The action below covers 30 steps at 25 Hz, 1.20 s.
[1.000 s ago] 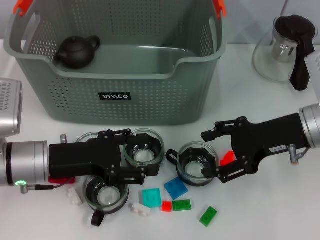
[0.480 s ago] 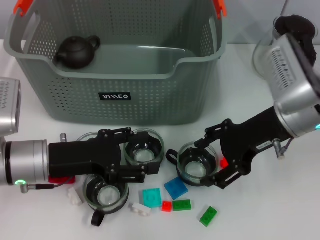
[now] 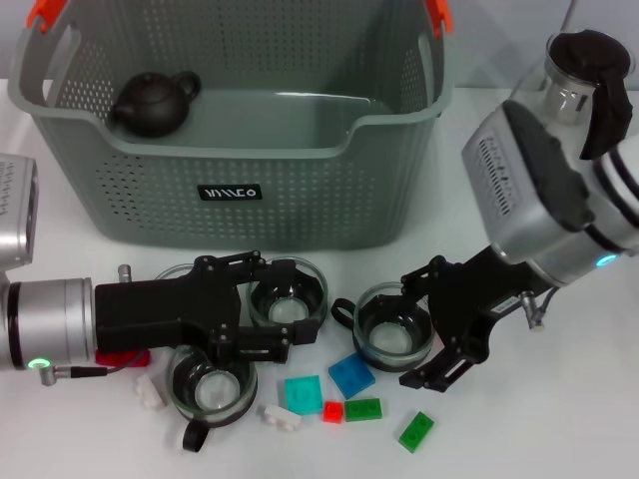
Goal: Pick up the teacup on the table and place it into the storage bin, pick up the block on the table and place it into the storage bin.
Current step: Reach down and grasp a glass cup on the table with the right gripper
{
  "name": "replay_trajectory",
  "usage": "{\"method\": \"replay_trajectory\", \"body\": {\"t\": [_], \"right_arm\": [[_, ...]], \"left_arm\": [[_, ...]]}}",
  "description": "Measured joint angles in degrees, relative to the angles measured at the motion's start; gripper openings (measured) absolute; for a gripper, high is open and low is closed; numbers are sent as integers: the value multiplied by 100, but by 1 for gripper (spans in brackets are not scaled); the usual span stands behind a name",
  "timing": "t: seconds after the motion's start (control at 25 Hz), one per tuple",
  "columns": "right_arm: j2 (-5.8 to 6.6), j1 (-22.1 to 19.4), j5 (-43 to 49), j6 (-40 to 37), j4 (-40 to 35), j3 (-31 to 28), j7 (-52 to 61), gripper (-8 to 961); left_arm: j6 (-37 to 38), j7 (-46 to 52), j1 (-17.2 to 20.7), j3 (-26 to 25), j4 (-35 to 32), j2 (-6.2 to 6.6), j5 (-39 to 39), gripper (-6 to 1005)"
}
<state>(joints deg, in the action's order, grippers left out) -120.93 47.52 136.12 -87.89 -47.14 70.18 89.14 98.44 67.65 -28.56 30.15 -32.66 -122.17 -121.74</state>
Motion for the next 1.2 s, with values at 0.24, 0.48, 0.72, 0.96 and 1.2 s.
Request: {"method": "replay_trajectory", "body": {"t": [0.24, 0.48, 0.72, 0.96, 1.2], "right_arm": [[-21, 13, 0, 353, 23, 550, 225, 915], [-27, 77, 2, 503, -18, 911, 394, 914], [-38, 128, 128, 637, -28, 1109, 535, 914], [-53, 146, 150, 698, -31, 1208, 544, 914], [-57, 241, 236, 718, -32, 1383, 818, 848]], "left_arm": [[-31, -8, 14, -7, 11, -4, 2, 829], [-12, -3, 11, -9, 14, 4, 19, 829], [-43, -18, 24, -9, 23, -3, 20, 829], [-57, -26, 55, -9, 23, -7, 20, 829], [-69, -25, 80, -9, 24, -15, 19, 829]]}}
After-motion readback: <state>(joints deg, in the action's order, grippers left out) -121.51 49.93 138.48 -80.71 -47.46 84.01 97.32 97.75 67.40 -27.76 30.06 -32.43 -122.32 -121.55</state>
